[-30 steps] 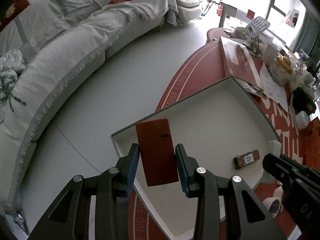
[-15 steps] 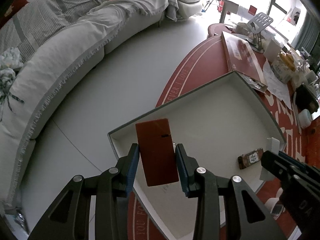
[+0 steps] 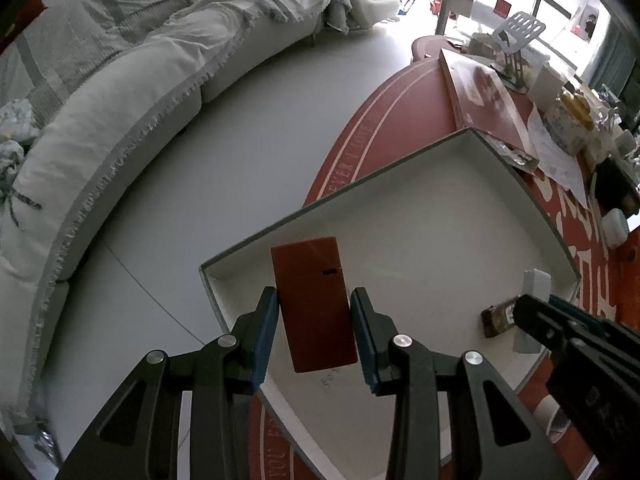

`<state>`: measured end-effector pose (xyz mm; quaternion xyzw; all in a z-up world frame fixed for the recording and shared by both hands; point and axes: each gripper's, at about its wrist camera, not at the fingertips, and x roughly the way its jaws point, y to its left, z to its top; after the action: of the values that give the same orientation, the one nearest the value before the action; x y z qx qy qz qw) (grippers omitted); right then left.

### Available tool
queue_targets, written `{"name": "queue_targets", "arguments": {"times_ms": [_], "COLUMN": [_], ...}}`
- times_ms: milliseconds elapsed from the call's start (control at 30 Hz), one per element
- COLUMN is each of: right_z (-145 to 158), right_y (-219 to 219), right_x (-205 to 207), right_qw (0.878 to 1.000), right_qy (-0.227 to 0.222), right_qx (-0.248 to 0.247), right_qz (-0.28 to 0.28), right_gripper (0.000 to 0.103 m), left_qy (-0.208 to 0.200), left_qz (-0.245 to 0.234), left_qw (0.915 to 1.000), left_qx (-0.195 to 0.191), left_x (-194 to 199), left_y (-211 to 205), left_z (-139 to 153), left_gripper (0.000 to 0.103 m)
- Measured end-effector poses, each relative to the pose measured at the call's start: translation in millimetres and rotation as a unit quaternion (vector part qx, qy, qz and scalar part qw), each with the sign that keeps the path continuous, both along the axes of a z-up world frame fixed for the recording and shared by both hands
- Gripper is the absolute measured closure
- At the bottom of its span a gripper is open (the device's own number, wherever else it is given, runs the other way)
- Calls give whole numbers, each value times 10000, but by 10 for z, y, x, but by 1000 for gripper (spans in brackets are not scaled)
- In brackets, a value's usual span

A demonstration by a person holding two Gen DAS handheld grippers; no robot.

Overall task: Organize rigid objects
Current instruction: 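Carry the white block and red card over the tray and lower them, then open both grippers to release the block and card into the tray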

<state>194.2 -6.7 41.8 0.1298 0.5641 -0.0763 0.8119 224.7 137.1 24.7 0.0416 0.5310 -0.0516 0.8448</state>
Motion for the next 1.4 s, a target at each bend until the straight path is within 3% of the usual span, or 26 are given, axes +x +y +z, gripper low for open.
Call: {"name": "queue_targets", "arguments": {"times_ms": [167, 233, 267, 333, 367, 400, 433, 467, 600, 733, 933, 1067, 1200, 1400], "right_z": [-128, -182, -215, -264, -273, -266, -261, -225, -99, 15, 113, -87, -342, -667], "right_y": [-10, -8, -4, -8, -38, -89, -115, -175, -302, -347, -613, -987, -1243, -1452], "right_x": [84, 126, 150, 169, 162, 140, 112, 60, -131, -422, -1223, -1937, -2550, -3199], "right_qw": [9999, 9998, 9997, 9994, 9990, 9985, 9982, 9983, 9992, 9986, 9924, 9785, 9645, 9445], "right_qy": [131, 183, 229, 322, 367, 371, 330, 184, -56, -116, -246, -18, 200, 249], "right_qx": [-85, -123, -108, -121, -258, -389, -454, -456, -97, -67, -6, 237, 467, 928], "right_qz": [-6, 22, 70, 96, 6, -123, -217, -327, -384, -516, -1208, -2049, -2591, -3141], "right_gripper": [78, 78, 78, 72, 52, 40, 18, 11, 11, 11, 11, 11, 11, 11], "left_qy": [60, -27, -58, -228, -268, -246, -190, -143, -291, -218, -10, 205, 391, 57], "left_qz": [-112, -160, -219, -129, -104, -61, -27, -5, -94, -440, -1566, -2334, -2690, -2946], "left_qw": [9999, 9999, 9997, 9995, 9994, 9996, 9998, 9999, 9995, 9987, 9872, 9722, 9623, 9546], "left_qx": [-31, -27, -29, 192, 199, 137, 34, -34, 25, -145, -312, -21, 89, 438], "left_x": [50, 39, 34, 33, 42, 57, 69, 75, -51, -277, -936, -1451, -1809, -2094], "left_y": [-53, -71, -89, -88, -60, -24, 13, 44, 51, 0, -375, -836, -1258, -1761], "left_z": [-99, -105, -101, -84, -68, -59, -52, -41, 84, 220, 352, 240, 94, -38], "left_gripper": [62, 47, 26, 22, 21, 15, 10, 0, 0, 0, 0, 0, 0, 0]}}
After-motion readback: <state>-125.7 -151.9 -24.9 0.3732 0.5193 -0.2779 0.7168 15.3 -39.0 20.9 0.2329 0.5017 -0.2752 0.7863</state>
